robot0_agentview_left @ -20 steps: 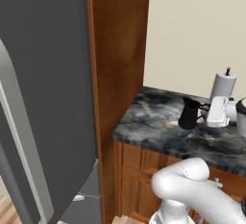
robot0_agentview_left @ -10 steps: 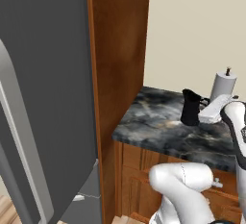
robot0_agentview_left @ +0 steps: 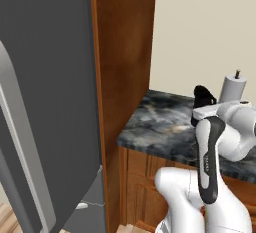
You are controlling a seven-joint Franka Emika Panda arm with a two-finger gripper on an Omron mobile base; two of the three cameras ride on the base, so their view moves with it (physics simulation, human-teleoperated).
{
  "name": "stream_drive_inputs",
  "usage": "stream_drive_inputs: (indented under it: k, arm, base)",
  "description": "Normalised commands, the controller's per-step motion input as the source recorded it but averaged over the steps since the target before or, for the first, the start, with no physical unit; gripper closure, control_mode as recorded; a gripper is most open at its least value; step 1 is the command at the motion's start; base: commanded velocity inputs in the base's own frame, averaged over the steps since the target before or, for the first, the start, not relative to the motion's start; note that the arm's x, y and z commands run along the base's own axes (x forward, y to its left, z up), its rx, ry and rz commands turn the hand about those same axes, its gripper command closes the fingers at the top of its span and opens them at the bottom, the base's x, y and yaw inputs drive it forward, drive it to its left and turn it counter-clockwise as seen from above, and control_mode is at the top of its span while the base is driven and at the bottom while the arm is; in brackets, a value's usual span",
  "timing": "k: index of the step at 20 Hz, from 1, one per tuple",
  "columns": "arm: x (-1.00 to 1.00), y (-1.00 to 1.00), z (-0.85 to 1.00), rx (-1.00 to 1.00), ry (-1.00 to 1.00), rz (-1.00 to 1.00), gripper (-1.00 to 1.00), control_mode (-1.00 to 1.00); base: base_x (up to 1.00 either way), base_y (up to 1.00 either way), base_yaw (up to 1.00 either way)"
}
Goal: Move the apricot and sweet potato from the top shelf to the second highest shelf to make space. Then, place the pitcher from the counter on the cleared top shelf.
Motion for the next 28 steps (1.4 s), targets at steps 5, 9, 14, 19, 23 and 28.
stream_drive_inputs:
  k: [5, 9, 14, 19, 23, 28]
  arm:
    - [-0.32, 0.23, 0.83, 0.03, 0.0, -0.27, 1.0, -1.0]
    - [-0.2, 0.18, 0.72, 0.01, 0.0, -0.14, 1.0, -1.0]
    - [-0.2, 0.24, 0.27, 0.0, 0.0, 0.0, 1.0, -1.0]
    - [-0.16, 0.22, 0.08, 0.0, 0.0, 0.01, 1.0, -1.0]
    - [-0.11, 0.01, 0.0, 0.0, 0.02, 0.07, 1.0, -1.0]
    - [-0.06, 0.0, 0.0, 0.0, 0.06, 0.17, 1.0, -1.0]
  base:
    - [0.0, 0.0, 0.0]
    - [0.0, 0.0, 0.0]
    - [0.0, 0.0, 0.0]
    - [0.0, 0.0, 0.0]
    - [0.0, 0.0, 0.0]
    - [0.0, 0.0, 0.0]
